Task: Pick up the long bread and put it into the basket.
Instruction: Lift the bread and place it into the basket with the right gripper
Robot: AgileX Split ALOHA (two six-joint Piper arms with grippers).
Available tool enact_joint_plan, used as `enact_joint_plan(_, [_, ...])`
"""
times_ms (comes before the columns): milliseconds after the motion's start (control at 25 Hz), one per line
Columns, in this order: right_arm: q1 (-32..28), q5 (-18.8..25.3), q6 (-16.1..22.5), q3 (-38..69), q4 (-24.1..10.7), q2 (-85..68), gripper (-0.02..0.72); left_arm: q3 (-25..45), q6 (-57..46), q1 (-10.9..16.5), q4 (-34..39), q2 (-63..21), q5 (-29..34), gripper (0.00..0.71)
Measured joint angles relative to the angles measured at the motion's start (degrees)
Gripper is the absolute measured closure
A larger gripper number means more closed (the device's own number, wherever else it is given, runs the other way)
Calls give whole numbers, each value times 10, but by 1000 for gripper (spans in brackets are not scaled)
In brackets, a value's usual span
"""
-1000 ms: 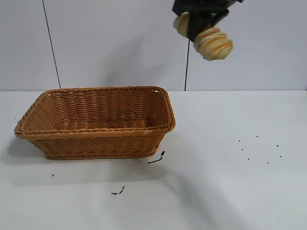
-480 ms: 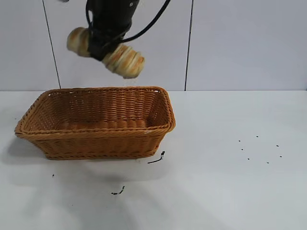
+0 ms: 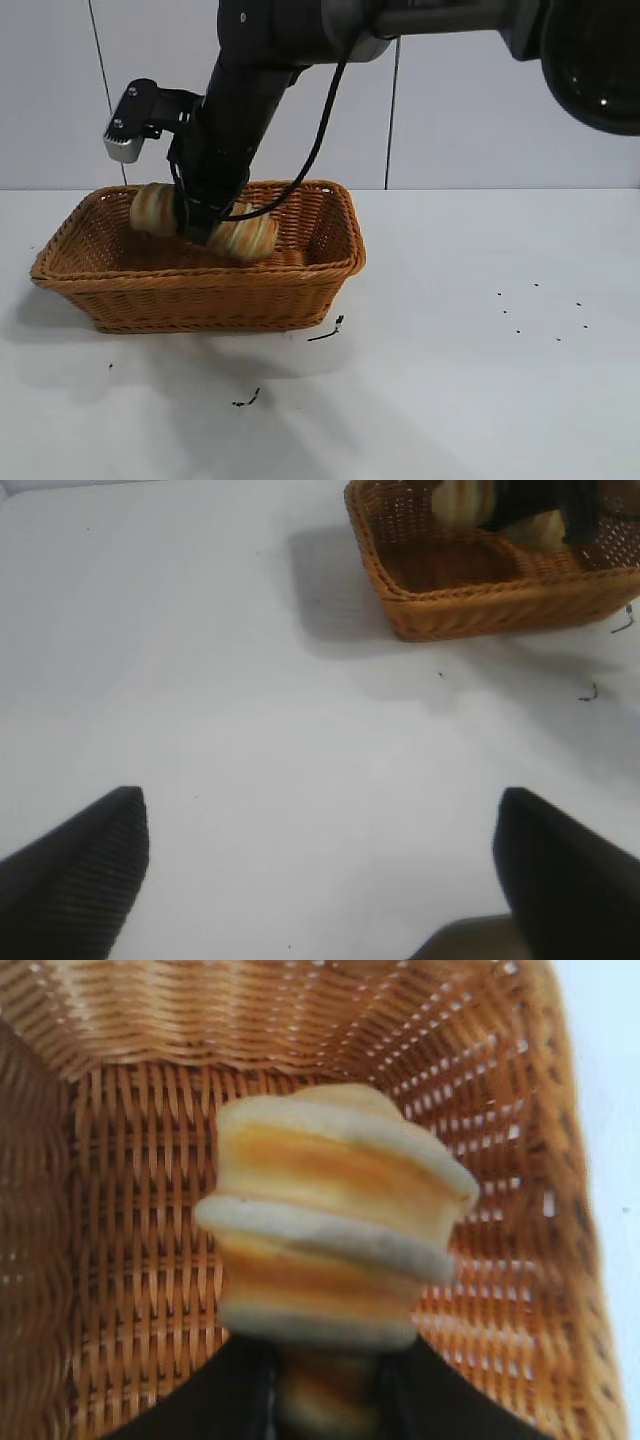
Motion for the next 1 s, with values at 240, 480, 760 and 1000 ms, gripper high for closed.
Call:
enact_joint_plan(240, [0,-7,0,0,0,0,37,0,0,0,0,0,0,14])
enact_joint_plan(480, [-8,-7,7,0,8,-1,25,0,0,0,0,0,0,14])
enact_joint_plan(760, [-25,-1,267,0,9,-55,22,0,0,0,0,0,0,14])
enact_joint_plan(1000, [-36,46,457,-2,-33,-107,22,0,0,0,0,0,0,14])
